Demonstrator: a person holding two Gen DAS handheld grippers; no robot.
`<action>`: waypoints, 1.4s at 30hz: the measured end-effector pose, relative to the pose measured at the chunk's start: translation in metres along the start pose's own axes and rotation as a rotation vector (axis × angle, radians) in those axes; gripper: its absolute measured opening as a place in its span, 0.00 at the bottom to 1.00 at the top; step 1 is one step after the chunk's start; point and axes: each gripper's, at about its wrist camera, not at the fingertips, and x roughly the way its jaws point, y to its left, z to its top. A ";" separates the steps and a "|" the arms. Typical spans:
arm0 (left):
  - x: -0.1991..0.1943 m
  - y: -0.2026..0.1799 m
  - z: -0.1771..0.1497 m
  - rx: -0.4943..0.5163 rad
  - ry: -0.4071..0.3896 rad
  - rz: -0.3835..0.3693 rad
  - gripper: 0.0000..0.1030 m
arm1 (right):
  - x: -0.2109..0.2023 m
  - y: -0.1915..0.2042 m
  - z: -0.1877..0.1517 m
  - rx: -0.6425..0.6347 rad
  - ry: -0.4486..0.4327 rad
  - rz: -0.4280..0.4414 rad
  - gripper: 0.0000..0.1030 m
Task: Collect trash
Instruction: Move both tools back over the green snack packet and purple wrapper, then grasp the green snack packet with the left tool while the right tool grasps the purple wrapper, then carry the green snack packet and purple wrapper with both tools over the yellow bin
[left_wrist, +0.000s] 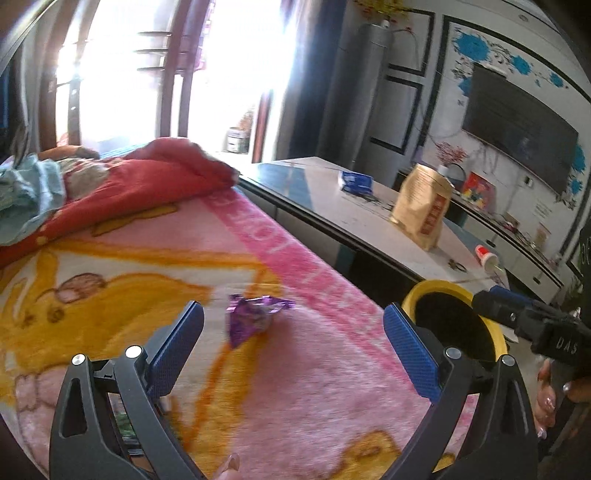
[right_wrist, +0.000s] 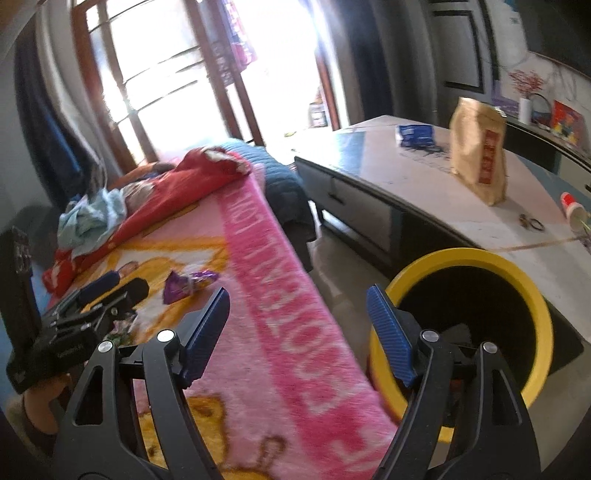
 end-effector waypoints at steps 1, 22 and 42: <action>-0.002 0.008 0.000 -0.012 -0.002 0.012 0.92 | 0.004 0.005 0.001 -0.007 0.008 0.012 0.66; 0.001 0.108 -0.045 -0.149 0.162 0.120 0.91 | 0.135 0.098 0.021 0.007 0.254 0.169 0.72; 0.018 0.098 -0.060 -0.140 0.223 0.014 0.33 | 0.151 0.084 0.006 0.041 0.270 0.156 0.30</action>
